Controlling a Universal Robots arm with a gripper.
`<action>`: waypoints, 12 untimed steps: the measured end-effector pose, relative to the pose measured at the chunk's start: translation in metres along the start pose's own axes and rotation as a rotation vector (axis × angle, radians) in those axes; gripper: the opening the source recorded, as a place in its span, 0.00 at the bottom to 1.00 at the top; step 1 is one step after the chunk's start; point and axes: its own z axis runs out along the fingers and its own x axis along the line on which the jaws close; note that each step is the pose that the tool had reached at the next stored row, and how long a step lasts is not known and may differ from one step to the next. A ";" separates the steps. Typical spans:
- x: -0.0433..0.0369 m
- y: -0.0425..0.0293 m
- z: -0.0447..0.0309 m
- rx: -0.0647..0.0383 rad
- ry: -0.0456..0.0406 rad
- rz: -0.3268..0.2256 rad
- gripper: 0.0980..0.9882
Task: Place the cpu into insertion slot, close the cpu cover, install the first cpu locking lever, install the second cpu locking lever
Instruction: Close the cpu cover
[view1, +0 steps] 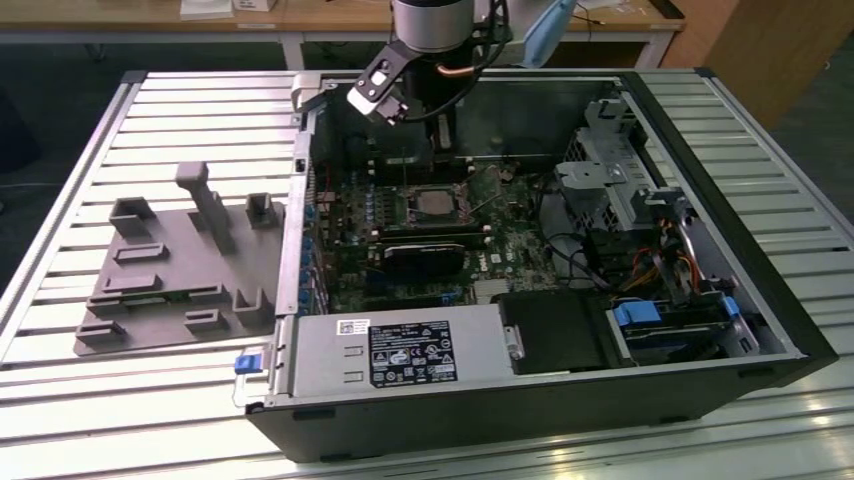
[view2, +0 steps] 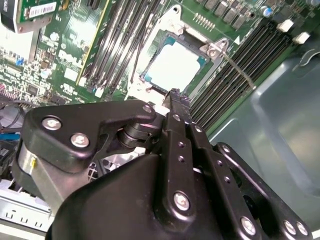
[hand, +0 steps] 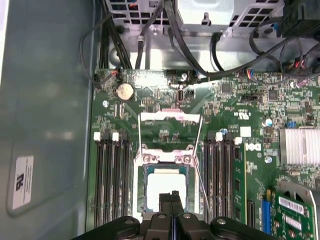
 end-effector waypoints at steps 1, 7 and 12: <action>0.0000 0.0018 0.0002 0.000 0.0000 0.000 0.00; 0.0001 0.0126 0.0015 0.000 0.0000 0.000 0.00; 0.0002 0.0232 0.0027 0.001 0.0000 0.000 0.00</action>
